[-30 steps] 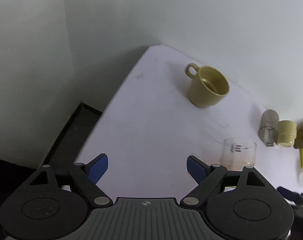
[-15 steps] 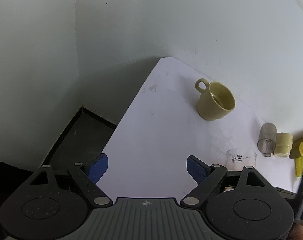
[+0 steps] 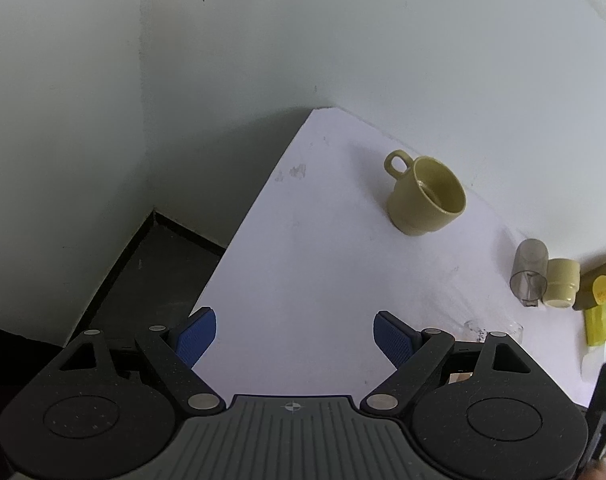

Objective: Flip cup upright
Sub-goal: 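Rotate the held glass with the right tool to turn its rim up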

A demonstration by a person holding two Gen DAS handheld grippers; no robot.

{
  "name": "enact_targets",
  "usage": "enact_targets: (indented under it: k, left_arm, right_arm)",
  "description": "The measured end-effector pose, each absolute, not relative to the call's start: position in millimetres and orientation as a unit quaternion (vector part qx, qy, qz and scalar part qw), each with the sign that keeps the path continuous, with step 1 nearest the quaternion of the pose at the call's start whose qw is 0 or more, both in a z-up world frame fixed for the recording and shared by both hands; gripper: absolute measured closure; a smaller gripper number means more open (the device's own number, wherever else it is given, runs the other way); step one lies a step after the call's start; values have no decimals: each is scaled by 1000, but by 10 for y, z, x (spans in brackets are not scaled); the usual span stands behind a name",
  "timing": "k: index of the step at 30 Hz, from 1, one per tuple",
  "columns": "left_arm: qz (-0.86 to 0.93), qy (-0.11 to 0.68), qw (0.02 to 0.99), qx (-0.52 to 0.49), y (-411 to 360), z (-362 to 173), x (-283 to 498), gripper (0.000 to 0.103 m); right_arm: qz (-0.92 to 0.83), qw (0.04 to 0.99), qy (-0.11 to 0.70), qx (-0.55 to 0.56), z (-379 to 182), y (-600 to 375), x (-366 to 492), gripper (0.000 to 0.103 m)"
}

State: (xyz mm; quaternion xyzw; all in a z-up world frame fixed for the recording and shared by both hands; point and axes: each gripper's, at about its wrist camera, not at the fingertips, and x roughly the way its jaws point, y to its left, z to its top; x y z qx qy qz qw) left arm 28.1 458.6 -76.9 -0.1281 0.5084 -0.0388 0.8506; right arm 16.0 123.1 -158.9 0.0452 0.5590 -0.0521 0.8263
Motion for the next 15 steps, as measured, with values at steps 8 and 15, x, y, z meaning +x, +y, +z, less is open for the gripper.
enact_targets:
  k: [8,15]
  left_arm:
    - [-47,506,852,-122,4574,-753,279,18]
    - [-49,505,852,-129,4595,-781,259,18]
  right_arm:
    - [-67,813,576,54,-1731,1211,143,32]
    - [-67,812,579,35,-1738,1243,121,32]
